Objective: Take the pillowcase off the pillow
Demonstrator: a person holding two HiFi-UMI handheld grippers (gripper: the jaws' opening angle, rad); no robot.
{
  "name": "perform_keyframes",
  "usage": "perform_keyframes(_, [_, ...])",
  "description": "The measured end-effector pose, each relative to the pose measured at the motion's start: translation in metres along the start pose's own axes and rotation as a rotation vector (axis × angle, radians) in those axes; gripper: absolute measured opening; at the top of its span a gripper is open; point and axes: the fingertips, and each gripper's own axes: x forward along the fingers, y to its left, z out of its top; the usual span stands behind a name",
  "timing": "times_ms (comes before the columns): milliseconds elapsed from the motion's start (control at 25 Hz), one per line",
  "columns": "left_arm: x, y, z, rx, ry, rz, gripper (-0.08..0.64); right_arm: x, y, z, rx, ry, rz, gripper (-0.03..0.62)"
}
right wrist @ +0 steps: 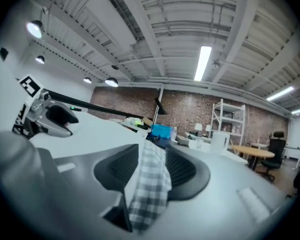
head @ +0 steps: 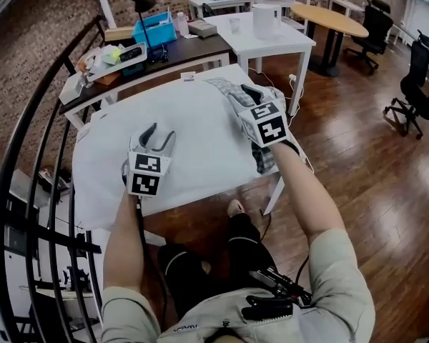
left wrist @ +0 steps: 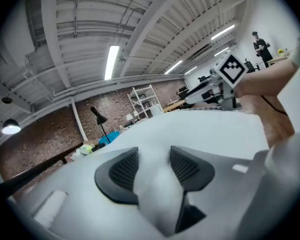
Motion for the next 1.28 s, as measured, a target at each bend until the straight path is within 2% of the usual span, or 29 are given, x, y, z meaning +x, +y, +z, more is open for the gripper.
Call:
perform_keyframes(80, [-0.002, -0.013, -0.018, -0.002, 0.002, -0.028, 0.147, 0.023, 0.0, -0.01, -0.024, 0.07, 0.023, 0.169])
perform_keyframes(160, [-0.011, -0.021, -0.025, 0.019, -0.029, -0.013, 0.084, 0.04, -0.002, -0.024, -0.049, 0.139, 0.025, 0.165])
perform_keyframes(200, [-0.016, -0.023, -0.025, 0.03, -0.048, -0.005, 0.063, 0.045, -0.005, -0.029, -0.061, 0.166, 0.014, 0.132])
perform_keyframes(240, [-0.021, -0.024, -0.023, 0.035, -0.066, -0.002, 0.049, 0.048, -0.008, -0.033, -0.075, 0.188, -0.005, 0.047])
perform_keyframes(280, [-0.027, -0.024, -0.021, 0.034, -0.085, -0.002, 0.043, 0.05, -0.012, -0.036, -0.089, 0.207, -0.03, 0.008])
perform_keyframes(360, [-0.037, -0.021, -0.017, 0.02, -0.13, 0.001, 0.035, 0.052, -0.029, -0.044, -0.106, 0.247, -0.099, 0.006])
perform_keyframes(520, [-0.054, -0.02, -0.016, 0.015, -0.223, 0.022, 0.034, 0.045, -0.071, -0.077, -0.008, 0.33, -0.224, 0.006])
perform_keyframes(600, [-0.057, -0.022, -0.016, 0.023, -0.244, 0.026, 0.034, 0.039, -0.082, -0.098, 0.018, 0.381, -0.261, 0.006])
perform_keyframes(720, [-0.059, -0.021, -0.014, 0.033, -0.267, 0.032, 0.031, 0.04, -0.089, -0.111, -0.014, 0.404, -0.297, 0.006])
perform_keyframes(880, [-0.074, -0.017, -0.018, 0.021, -0.316, 0.06, 0.025, 0.041, -0.098, -0.137, 0.002, 0.457, -0.324, 0.006])
perform_keyframes(920, [-0.078, -0.014, -0.021, 0.001, -0.326, 0.076, 0.023, 0.035, -0.106, -0.152, 0.032, 0.495, -0.353, 0.006])
perform_keyframes(1000, [-0.083, -0.006, -0.028, -0.054, -0.34, 0.1, 0.023, 0.019, -0.124, -0.18, 0.153, 0.55, -0.41, 0.006])
perform_keyframes(1040, [-0.083, -0.002, -0.03, -0.075, -0.341, 0.104, 0.026, 0.016, -0.129, -0.186, 0.222, 0.543, -0.406, 0.006])
perform_keyframes(1120, [-0.077, 0.002, -0.03, -0.094, -0.336, 0.112, 0.043, 0.021, -0.123, -0.184, 0.311, 0.477, -0.337, 0.006])
perform_keyframes(1200, [-0.067, 0.004, -0.026, -0.103, -0.326, 0.128, 0.048, 0.027, -0.111, -0.171, 0.295, 0.398, -0.275, 0.007])
perform_keyframes(1280, [-0.054, 0.005, -0.02, -0.125, -0.307, 0.151, 0.051, 0.025, -0.098, -0.153, 0.222, 0.335, -0.234, 0.011])
